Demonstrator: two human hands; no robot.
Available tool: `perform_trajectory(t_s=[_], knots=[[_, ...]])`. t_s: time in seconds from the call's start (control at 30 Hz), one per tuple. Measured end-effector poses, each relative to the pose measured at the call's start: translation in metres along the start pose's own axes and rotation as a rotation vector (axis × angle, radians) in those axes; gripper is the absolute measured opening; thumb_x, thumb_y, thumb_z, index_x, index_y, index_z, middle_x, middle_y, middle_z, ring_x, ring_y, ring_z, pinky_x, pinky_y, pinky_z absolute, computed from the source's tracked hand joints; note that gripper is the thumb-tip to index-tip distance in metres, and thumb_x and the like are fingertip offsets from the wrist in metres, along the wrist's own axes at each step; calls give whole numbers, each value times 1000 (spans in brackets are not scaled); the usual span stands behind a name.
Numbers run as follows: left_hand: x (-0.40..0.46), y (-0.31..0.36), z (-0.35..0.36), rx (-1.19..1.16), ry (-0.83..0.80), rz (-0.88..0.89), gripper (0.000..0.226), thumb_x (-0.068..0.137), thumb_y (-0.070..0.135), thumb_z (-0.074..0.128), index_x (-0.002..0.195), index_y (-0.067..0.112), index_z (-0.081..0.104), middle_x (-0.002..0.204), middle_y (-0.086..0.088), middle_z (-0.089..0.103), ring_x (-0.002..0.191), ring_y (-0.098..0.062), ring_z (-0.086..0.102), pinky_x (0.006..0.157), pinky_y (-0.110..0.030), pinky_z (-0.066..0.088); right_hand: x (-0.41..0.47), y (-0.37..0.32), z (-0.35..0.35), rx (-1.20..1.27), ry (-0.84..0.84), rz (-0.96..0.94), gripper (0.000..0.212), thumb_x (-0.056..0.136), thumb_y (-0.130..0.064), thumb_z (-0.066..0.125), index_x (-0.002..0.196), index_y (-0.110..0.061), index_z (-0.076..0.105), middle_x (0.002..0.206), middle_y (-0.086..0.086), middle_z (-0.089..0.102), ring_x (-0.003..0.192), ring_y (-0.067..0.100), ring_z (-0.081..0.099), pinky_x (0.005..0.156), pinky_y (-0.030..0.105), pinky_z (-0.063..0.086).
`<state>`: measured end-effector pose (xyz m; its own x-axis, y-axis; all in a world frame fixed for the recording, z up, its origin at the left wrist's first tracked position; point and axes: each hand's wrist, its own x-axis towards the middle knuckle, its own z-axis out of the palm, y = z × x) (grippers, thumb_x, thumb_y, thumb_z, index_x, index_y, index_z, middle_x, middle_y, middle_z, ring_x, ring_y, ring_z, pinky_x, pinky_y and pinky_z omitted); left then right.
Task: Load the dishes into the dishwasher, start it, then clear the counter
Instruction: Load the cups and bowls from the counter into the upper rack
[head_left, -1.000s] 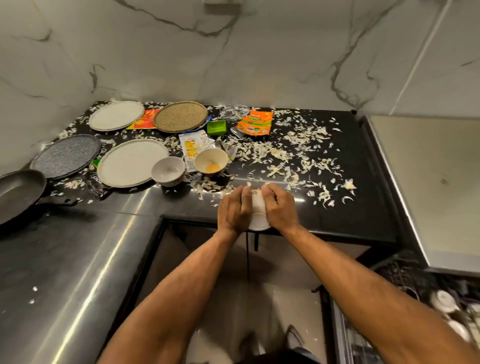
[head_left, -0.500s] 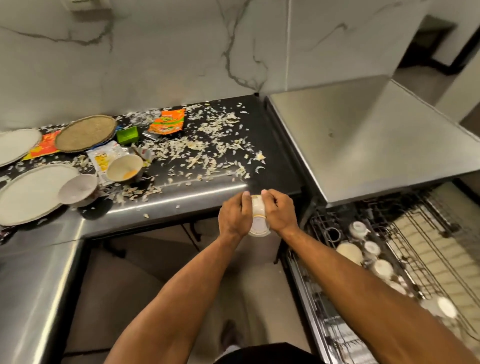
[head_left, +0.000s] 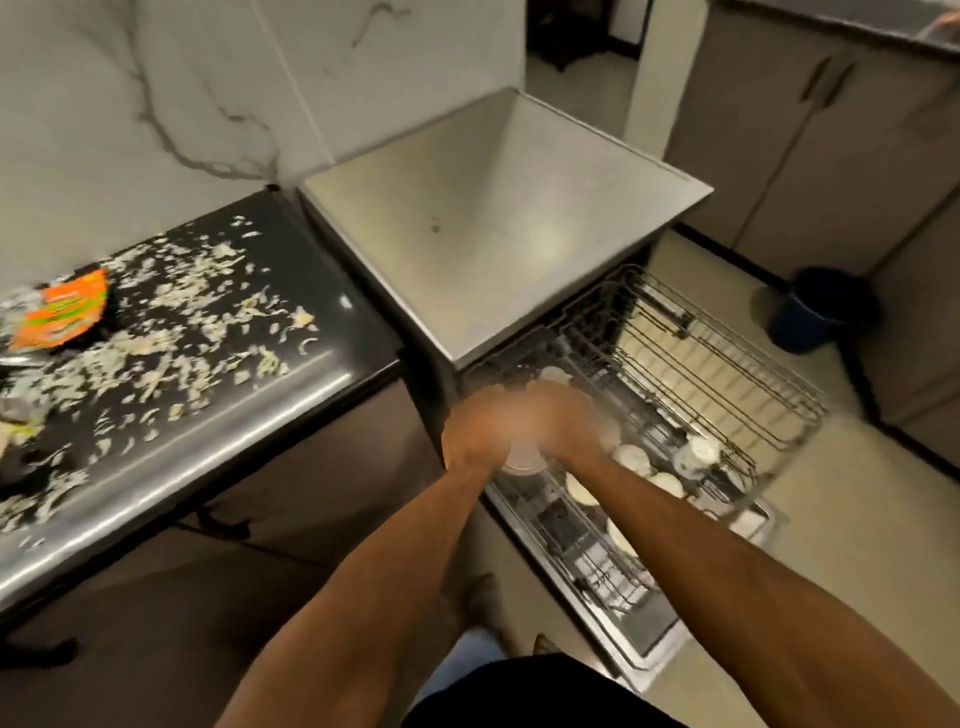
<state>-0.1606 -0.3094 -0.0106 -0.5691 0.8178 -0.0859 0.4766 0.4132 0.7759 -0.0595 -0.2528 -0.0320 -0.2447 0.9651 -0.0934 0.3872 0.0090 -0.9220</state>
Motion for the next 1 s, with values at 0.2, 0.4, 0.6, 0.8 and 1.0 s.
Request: perform_trajectory(t_s=[0.2, 0.4, 0.6, 0.8, 1.0], knots=[[23, 34, 54, 89, -181, 128, 38, 101, 32, 38, 91, 8, 67, 95, -15, 70, 90, -34, 62, 76, -39, 48, 21, 34, -48, 33, 133, 110, 41, 96, -28, 50, 55, -23, 47, 51, -7, 47, 51, 14, 44, 54, 31, 33], [59, 56, 94, 138, -330, 201, 38, 101, 30, 38, 90, 8, 66, 96, -16, 68, 82, -28, 59, 66, -32, 37, 49, 47, -75, 60, 255, 225, 41, 98, -27, 50, 58, -21, 51, 54, -2, 51, 54, 17, 46, 55, 34, 36], [87, 77, 132, 166, -479, 281, 38, 102, 30, 37, 87, 8, 64, 92, -14, 68, 85, -31, 60, 72, -37, 43, 65, 66, -97, 143, 283, 319, 48, 89, -55, 50, 78, -10, 61, 71, 10, 60, 67, 21, 54, 65, 46, 47], [98, 92, 179, 185, -544, 335, 37, 102, 29, 38, 83, 8, 62, 85, -12, 67, 78, -28, 58, 65, -34, 37, 74, 87, -121, 115, 398, 332, 50, 95, -51, 46, 81, -5, 56, 71, 14, 55, 65, 16, 48, 62, 43, 42], [104, 86, 242, 186, -550, 308, 35, 102, 29, 39, 74, 13, 54, 75, -10, 62, 72, -26, 54, 62, -32, 31, 80, 137, -137, 120, 426, 353, 51, 86, -65, 46, 100, -18, 61, 84, -5, 63, 78, 18, 60, 72, 45, 50]])
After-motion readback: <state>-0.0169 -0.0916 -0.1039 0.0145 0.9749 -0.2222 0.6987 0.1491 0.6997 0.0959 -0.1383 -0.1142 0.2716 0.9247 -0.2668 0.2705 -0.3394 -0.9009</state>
